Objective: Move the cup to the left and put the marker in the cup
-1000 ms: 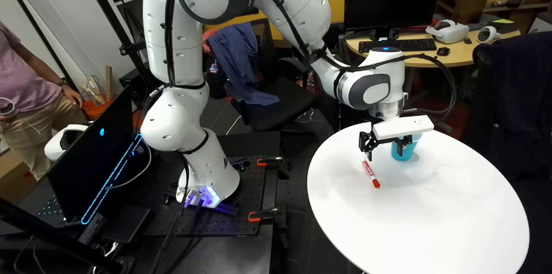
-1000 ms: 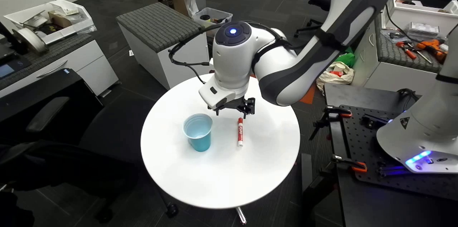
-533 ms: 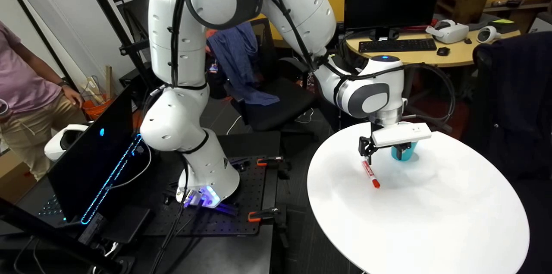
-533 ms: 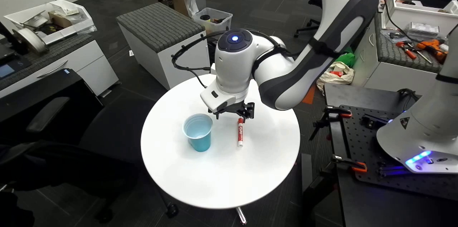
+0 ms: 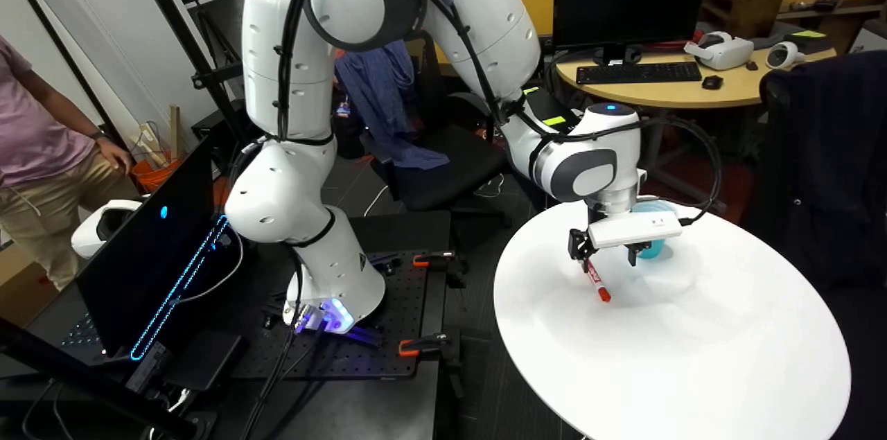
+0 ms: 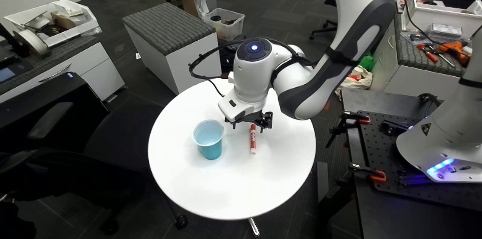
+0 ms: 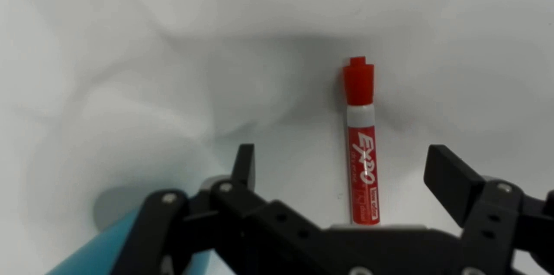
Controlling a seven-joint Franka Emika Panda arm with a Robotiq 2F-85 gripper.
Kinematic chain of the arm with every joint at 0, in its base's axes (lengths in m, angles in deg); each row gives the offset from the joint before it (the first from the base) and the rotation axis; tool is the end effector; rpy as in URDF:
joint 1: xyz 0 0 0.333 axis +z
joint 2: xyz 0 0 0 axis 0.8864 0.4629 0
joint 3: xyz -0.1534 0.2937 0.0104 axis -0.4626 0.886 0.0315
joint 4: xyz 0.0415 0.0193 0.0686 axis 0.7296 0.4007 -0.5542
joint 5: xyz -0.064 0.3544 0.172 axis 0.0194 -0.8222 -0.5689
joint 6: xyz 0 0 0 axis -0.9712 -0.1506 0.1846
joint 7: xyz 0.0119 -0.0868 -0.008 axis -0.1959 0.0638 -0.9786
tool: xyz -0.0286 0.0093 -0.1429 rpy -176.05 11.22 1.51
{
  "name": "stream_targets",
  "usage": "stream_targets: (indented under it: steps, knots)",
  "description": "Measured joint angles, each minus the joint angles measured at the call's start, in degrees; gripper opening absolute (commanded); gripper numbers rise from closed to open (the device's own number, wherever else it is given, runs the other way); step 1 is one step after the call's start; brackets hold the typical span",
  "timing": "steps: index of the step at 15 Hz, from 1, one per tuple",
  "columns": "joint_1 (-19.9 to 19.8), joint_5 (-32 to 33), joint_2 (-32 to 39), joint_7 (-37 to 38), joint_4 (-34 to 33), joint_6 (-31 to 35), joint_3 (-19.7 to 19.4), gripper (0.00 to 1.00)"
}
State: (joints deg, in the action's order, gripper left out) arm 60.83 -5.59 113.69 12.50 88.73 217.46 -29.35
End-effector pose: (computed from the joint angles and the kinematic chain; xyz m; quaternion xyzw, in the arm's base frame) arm 0.5470 0.0387 0.1349 0.6777 0.7319 -0.0180 0.0687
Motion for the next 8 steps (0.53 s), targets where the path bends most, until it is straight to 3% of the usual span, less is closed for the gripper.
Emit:
stream_targets:
  steps: [6, 7, 8]
  knots:
    - [0.0, 0.02, 0.4, 0.01, 2.78, 2.36, -0.4, 1.0]
    - [0.0, 0.02, 0.57, 0.01, 2.91, 2.38, -0.47, 0.97]
    - [0.0, 0.02, 0.76, 0.01, 2.97, 2.39, -0.53, 0.84]
